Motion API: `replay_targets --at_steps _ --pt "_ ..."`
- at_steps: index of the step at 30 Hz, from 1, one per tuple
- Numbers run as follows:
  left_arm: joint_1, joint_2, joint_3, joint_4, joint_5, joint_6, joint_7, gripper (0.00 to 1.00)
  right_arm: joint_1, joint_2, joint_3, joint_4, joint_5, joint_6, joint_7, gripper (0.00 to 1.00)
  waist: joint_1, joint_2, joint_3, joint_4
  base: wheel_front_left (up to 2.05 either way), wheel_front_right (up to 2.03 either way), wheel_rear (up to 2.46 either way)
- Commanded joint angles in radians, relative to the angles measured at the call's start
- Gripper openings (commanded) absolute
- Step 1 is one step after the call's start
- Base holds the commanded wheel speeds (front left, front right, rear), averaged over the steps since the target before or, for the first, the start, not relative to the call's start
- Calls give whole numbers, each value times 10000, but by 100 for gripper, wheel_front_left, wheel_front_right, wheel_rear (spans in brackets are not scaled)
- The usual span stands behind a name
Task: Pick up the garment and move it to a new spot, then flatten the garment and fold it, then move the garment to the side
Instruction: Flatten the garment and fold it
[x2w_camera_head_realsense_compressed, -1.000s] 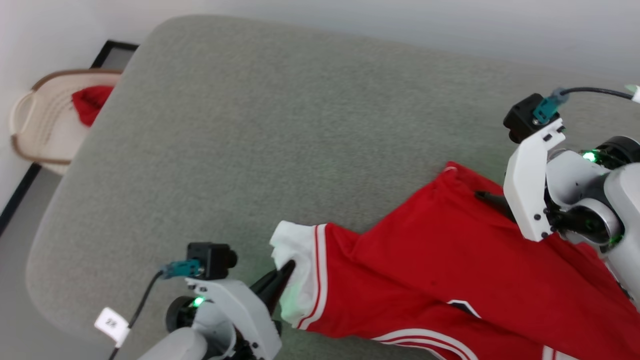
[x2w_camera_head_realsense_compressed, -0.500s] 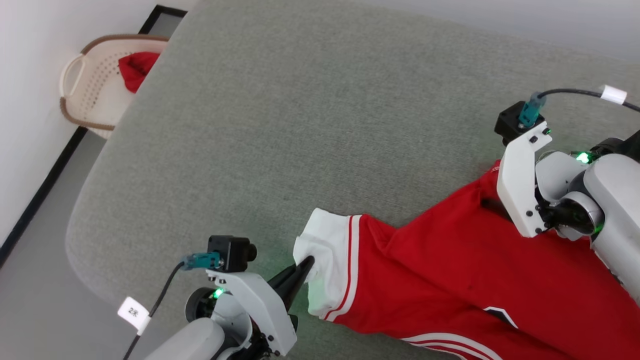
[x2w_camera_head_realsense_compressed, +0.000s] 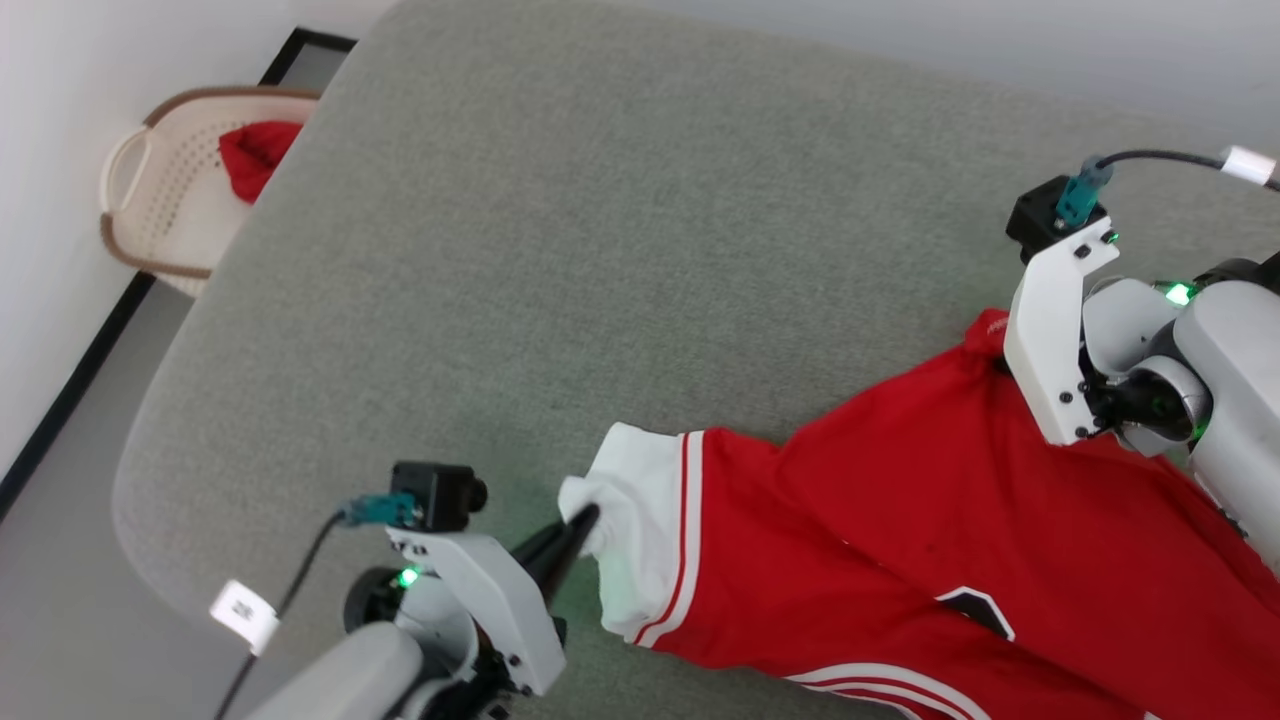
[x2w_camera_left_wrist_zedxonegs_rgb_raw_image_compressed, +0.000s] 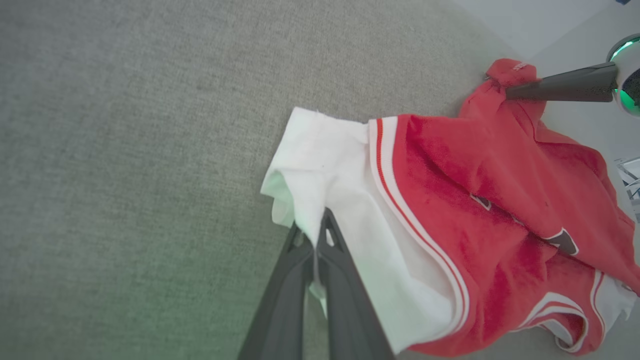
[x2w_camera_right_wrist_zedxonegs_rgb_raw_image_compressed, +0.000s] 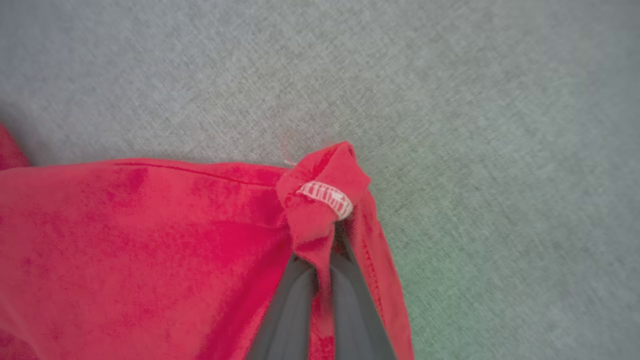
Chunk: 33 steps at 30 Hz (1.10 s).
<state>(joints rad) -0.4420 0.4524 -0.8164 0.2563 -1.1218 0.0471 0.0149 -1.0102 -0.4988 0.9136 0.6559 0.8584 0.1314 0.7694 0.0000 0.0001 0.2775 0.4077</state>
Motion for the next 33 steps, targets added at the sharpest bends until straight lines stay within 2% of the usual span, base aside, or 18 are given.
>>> replay_targets --at_steps 1,10,17,25,33 --pt "-144 120 47 -40 -3 4 49 0 -129 -10 42 21 91 -12 -69 0 0 -1 -194 -189 0 0 0" --pt "-1041 1116 195 -626 51 241 1271 0 -554 -72 -5 -107 782 -12 -773 0 0 -1 -942 -803 0 0 0" --pt "-2683 2002 395 -830 265 288 2706 0 -998 -62 -282 62 1048 -12 -1635 0 0 -1 -1538 -1313 0 0 0" --pt "-5098 2300 554 184 619 -242 3887 0 -1818 29 -576 372 782 -12 -2733 0 0 -1 -2018 -1983 0 0 0" --pt "-7319 2103 567 1955 1275 -984 4102 0 -2629 283 -904 900 264 -12 -4093 0 0 -1 -2242 -2632 0 0 0"
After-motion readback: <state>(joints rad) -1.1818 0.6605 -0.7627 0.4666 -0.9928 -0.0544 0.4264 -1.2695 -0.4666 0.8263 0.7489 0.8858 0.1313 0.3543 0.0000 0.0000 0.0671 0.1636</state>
